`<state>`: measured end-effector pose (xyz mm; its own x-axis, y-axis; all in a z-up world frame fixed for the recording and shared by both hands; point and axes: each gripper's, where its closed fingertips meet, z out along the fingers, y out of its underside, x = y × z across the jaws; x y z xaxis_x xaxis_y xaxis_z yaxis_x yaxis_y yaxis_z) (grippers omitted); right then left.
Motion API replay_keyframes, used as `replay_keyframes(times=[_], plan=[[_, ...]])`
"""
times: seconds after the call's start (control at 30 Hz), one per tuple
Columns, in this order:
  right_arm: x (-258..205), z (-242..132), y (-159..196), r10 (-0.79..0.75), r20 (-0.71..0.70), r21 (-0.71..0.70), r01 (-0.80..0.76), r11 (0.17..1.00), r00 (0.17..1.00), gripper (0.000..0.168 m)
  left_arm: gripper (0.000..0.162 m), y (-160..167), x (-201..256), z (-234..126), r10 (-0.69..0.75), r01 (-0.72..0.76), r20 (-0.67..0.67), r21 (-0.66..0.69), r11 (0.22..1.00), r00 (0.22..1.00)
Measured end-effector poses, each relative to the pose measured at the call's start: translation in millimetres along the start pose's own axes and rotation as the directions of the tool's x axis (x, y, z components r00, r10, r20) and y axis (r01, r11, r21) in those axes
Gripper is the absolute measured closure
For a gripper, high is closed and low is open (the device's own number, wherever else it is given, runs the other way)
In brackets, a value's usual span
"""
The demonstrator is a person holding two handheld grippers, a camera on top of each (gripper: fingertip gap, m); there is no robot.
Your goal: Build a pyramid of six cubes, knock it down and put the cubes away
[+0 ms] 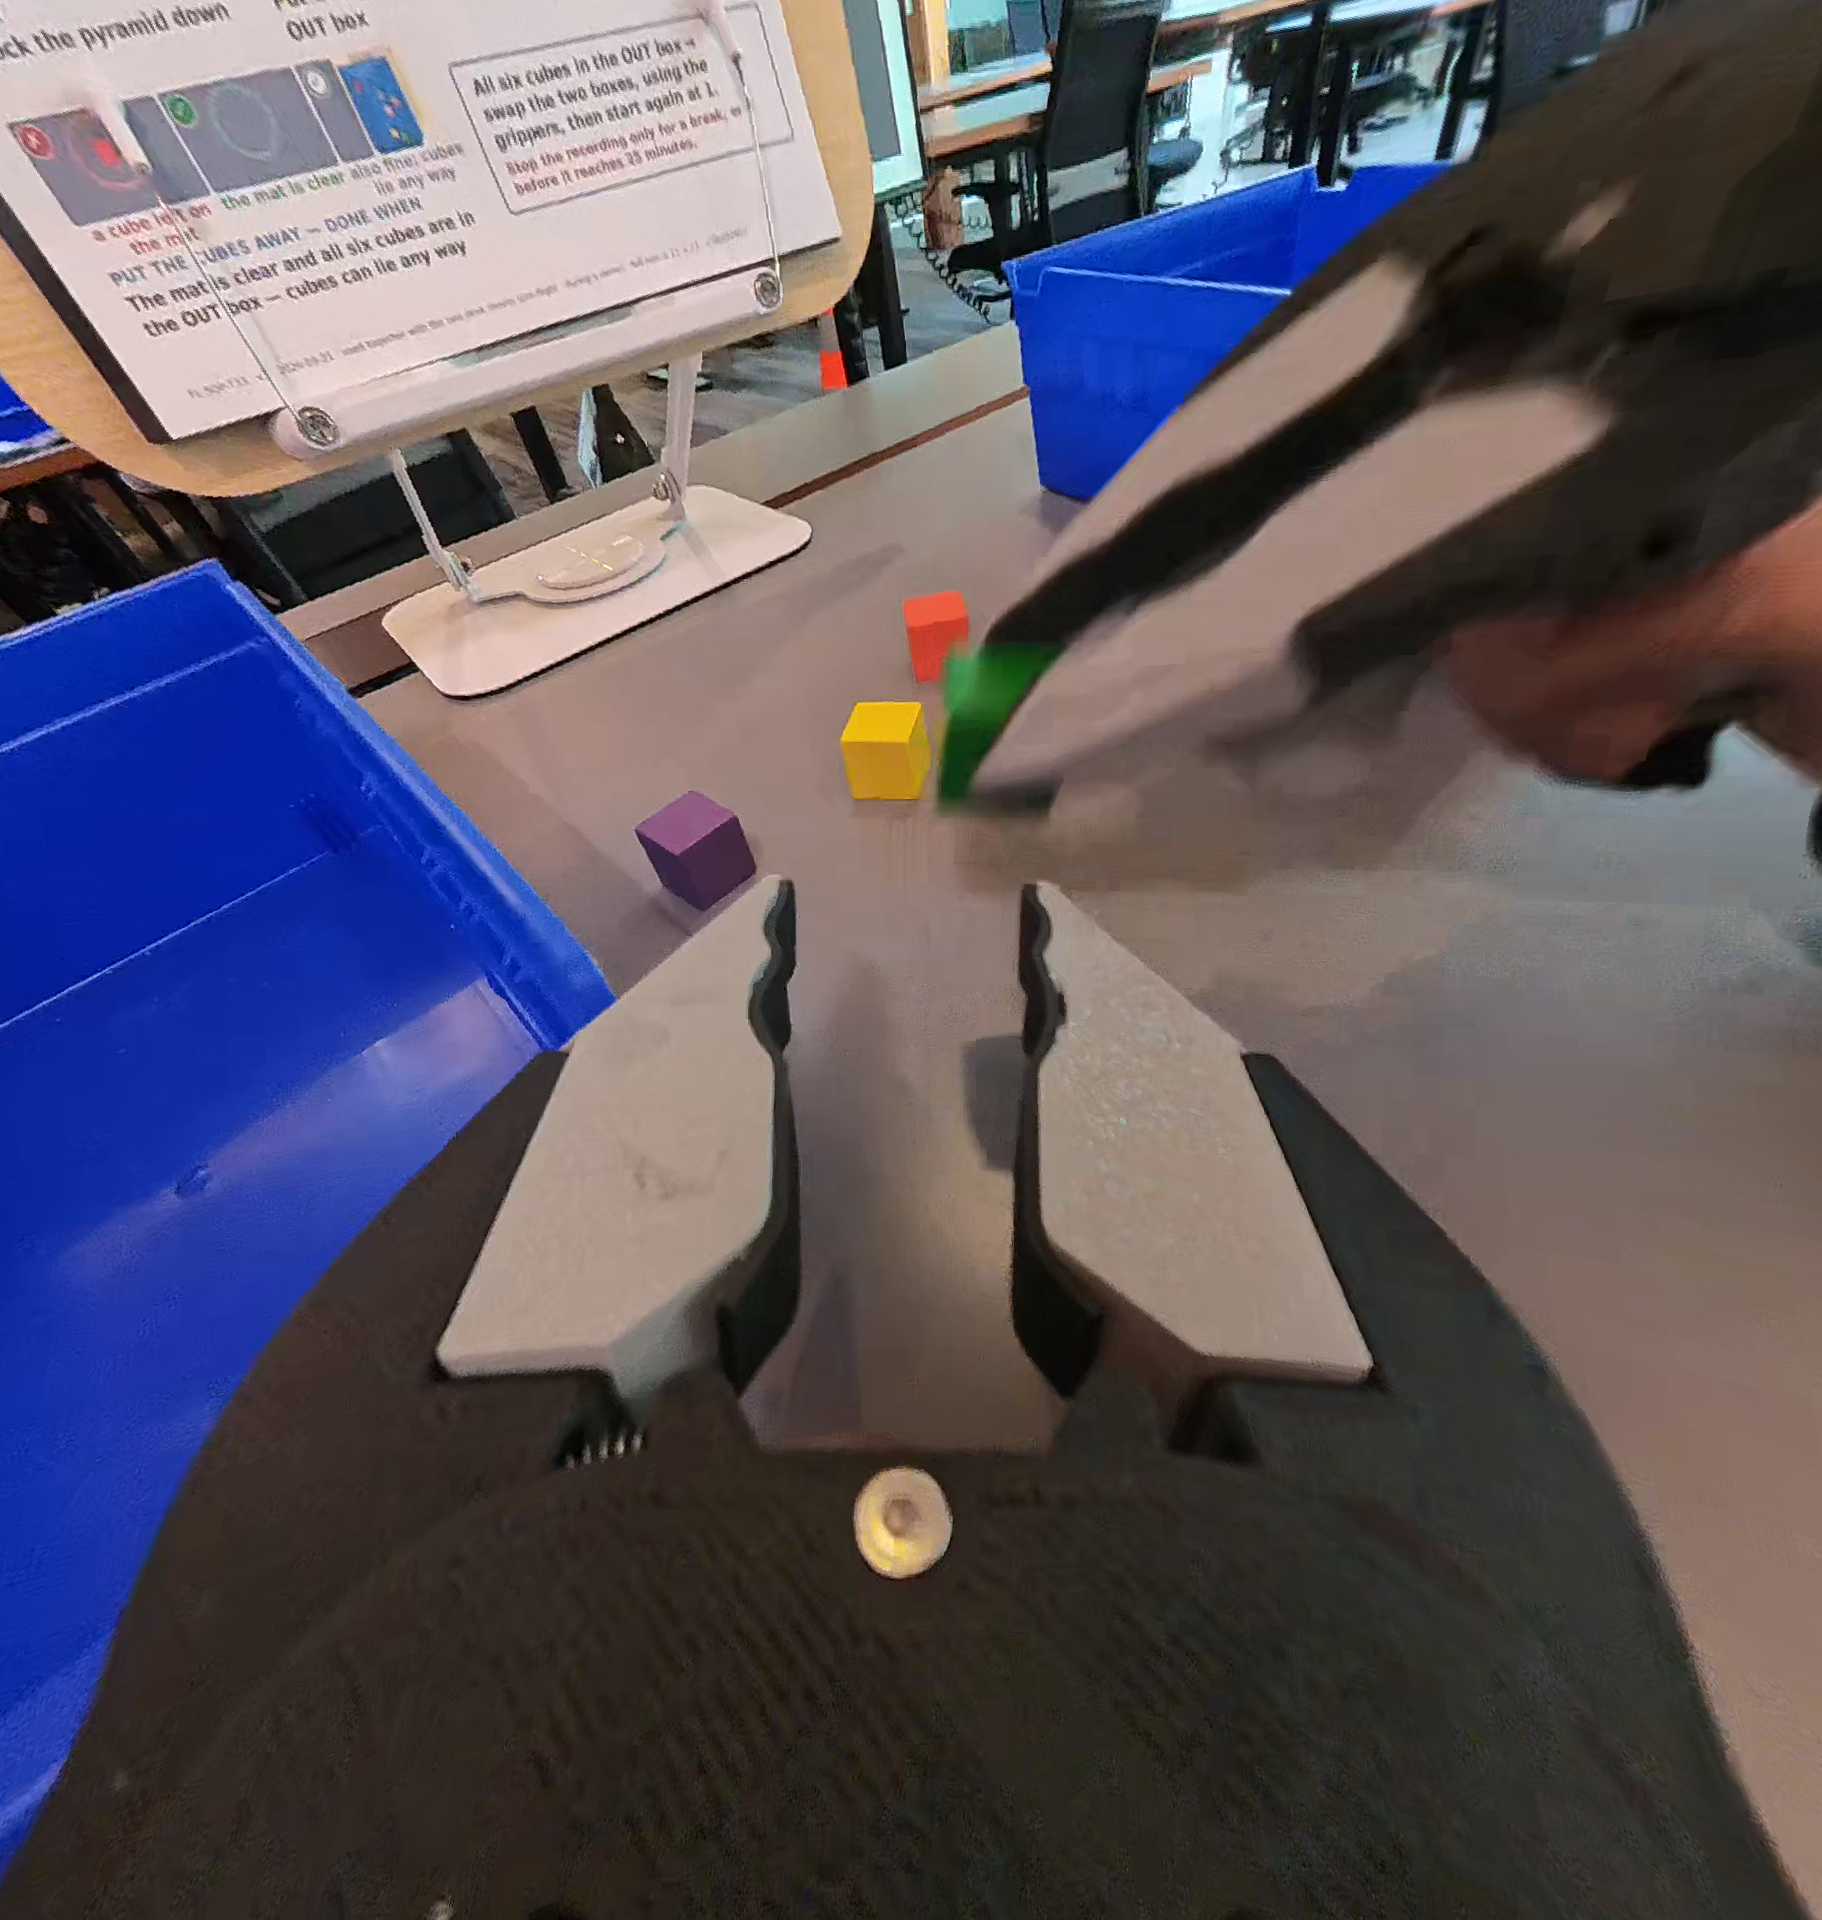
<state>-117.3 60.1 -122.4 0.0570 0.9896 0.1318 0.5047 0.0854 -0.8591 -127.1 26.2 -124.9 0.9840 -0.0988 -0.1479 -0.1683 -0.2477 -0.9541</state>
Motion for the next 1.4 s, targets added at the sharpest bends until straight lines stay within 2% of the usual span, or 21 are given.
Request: replay_keyframes(times=[0.03,0.17,0.3,0.4,0.47,0.53,0.63,0.77,0.83,0.93,1.03,1.13,1.27,1.4], plan=[[12.5,-18.4,-7.1,-0.002,-0.047,0.042,0.004,0.999,0.999,0.143,0.12,-1.8,-0.8,-1.0,-0.003,0.003,0.004,0.009,1.0,1.0],[90.6,-98.4,-7.8,0.044,-0.28,0.094,-0.019,0.995,0.959,0.143,0.12,-5.9,-3.2,-3.1,-0.026,0.025,0.006,0.036,0.999,1.0],[180.0,-173.2,21.8,0.106,-0.51,0.051,-0.094,0.994,0.854,0.143,0.119,-4.7,0.1,0.1,-0.012,0.012,0.004,0.025,1.0,1.0],[214.8,-191.1,62.6,0.162,-0.533,-0.057,-0.226,0.972,0.831,0.142,0.119,-2.3,3.2,3.7,0.021,-0.021,0.015,0.004,1.0,1.0],[226.0,-194.8,77.7,0.177,-0.538,-0.082,-0.26,0.962,0.824,0.122,0.119,-1.8,4.4,5.0,0.035,-0.035,0.021,-0.002,0.999,0.999],[217.5,-189.9,74.0,0.167,-0.49,-0.08,-0.235,0.969,0.856,0.12,0.119,-1.0,4.8,5.5,0.037,-0.037,0.02,-0.006,0.999,0.999],[177.0,-163.8,47.5,0.105,-0.329,-0.083,-0.14,0.987,0.938,0.125,0.119,0.0,3.5,6.3,0.014,-0.014,0.012,-0.009,1.0,1.0],[117.1,-111.3,35.5,-0.052,-0.062,-0.278,0.033,0.96,0.997,0.122,0.119,2.7,3.9,6.4,0.008,-0.008,0.002,-0.02,1.0,1.0],[112.4,-88.6,43.1,-0.18,-0.016,-0.423,0.157,0.892,0.983,0.126,0.119,3.6,5.7,6.6,0.012,-0.012,-0.007,-0.024,1.0,1.0],[114.1,-63.1,67.1,-0.278,0.065,-0.637,0.255,0.727,0.958,0.122,0.119,4.7,8.1,7.2,0.013,-0.013,-0.019,-0.03,0.999,1.0],[124.5,-47.7,88.8,-0.345,0.121,-0.761,0.31,0.57,0.931,0.123,0.119,4.9,8.9,6.6,0.011,-0.012,-0.027,-0.029,1.0,1.0],[150.4,-43.5,103.1,-0.414,0.107,-0.849,0.3,0.436,0.904,0.123,0.118,5.9,9.7,6.1,0.007,-0.008,-0.035,-0.031,0.999,0.999],[157.2,-41.0,110.7,-0.358,0.104,-0.891,0.247,0.382,0.928,0.122,0.118,5.4,12.4,5.8,0.008,-0.009,-0.049,-0.029,1.0,0.999],[163.8,-51.2,125.7,-0.306,0.103,-0.938,0.195,0.288,0.946,0.12,0.118,5.5,14.5,5.6,0.011,-0.013,-0.059,-0.03,0.999,0.998]])
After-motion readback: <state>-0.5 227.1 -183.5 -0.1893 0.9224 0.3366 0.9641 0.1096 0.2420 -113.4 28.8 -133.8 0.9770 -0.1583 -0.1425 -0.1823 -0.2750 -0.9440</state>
